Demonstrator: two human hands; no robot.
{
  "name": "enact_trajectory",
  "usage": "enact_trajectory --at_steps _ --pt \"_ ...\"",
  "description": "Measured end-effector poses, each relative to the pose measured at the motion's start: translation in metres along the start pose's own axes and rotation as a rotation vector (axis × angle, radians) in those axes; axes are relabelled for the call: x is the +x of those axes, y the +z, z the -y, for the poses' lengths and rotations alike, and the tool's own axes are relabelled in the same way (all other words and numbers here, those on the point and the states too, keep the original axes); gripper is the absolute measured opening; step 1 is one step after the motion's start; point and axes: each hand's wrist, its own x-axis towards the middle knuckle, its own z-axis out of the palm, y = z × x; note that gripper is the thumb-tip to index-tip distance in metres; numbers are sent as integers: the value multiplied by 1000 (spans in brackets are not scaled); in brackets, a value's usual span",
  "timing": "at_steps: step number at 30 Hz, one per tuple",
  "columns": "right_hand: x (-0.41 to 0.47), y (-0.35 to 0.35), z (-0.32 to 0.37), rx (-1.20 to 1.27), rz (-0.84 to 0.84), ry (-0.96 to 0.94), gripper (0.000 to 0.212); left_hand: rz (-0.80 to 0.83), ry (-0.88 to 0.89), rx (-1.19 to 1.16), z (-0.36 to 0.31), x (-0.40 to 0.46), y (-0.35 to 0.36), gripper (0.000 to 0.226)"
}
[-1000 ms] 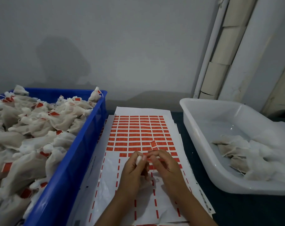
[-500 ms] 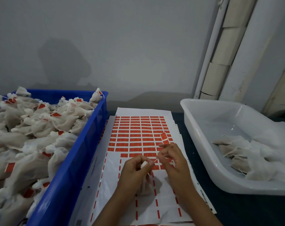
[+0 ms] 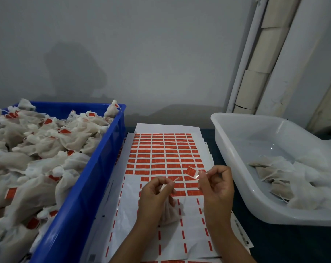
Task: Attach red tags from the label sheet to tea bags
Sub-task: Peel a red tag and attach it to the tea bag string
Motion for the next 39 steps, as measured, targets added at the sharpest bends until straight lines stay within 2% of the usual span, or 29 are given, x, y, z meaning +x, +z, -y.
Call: enact_trajectory --at_steps 6,16,28,39 --pt "-4 8 -3 -68 149 77 20 2 38 -10 1 -1 2 6" --pt "-8 14 -12 -45 100 300 8 -4 72 9 0 0 2 5" --pt "-9 13 -12 -161 100 255 11 -26 66 61 -2 0 3 7" --pt "-9 13 -11 -160 87 250 10 1 64 45 -4 -2 3 6"
